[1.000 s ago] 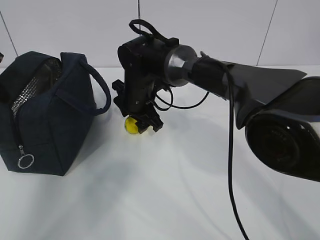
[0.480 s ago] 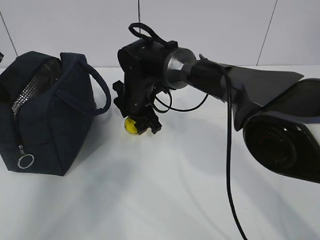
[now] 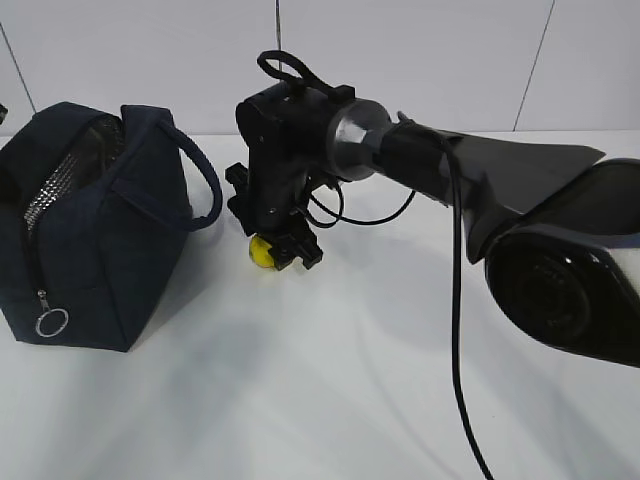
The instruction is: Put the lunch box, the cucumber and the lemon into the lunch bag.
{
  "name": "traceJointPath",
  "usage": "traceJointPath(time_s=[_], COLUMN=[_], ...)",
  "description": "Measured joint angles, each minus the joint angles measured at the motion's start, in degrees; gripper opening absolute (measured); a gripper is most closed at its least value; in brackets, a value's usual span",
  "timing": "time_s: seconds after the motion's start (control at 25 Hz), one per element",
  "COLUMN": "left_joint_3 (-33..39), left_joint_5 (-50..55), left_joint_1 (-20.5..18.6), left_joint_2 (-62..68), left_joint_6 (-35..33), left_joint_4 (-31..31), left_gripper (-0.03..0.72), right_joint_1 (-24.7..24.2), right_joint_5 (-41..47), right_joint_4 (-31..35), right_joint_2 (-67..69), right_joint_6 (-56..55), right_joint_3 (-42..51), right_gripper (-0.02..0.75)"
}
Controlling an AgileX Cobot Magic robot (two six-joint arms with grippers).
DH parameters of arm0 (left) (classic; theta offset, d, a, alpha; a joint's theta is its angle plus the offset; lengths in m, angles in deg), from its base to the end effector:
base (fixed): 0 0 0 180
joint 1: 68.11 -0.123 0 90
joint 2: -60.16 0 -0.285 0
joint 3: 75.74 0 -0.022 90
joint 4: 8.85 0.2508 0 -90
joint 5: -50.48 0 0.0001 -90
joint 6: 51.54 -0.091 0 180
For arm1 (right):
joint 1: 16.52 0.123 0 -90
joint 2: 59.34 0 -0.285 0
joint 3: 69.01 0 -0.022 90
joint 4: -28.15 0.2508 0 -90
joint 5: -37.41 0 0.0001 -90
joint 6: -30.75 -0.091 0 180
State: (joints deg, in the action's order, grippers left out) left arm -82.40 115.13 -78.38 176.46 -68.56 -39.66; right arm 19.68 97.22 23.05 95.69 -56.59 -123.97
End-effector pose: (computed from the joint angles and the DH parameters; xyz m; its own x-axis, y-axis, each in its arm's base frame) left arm 0.3841 0.0268 0.2353 -0.9741 -0.1341 -0.1819 -0.0391 0.8928 -0.4488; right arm 0.4402 0.3135 0.1359 -0.6341 0.7663 -0.1033 0.7024 0.6267 0.3376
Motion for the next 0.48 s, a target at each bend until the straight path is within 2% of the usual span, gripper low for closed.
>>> traceJointPath(time_s=[0.48], left_joint_3=[0.0], left_joint_5=[-0.1], left_joint_1=[0.0], left_joint_2=[0.0], left_joint_6=[-0.3], left_joint_4=[-0.1], left_gripper=[0.004], right_joint_1=[0.0], right_joint_5=[0.0], right_joint_4=[-0.5], right_joint_2=[1.0], right_joint_6=[-0.6], right_joint_3=[0.1], right_gripper=[0.513])
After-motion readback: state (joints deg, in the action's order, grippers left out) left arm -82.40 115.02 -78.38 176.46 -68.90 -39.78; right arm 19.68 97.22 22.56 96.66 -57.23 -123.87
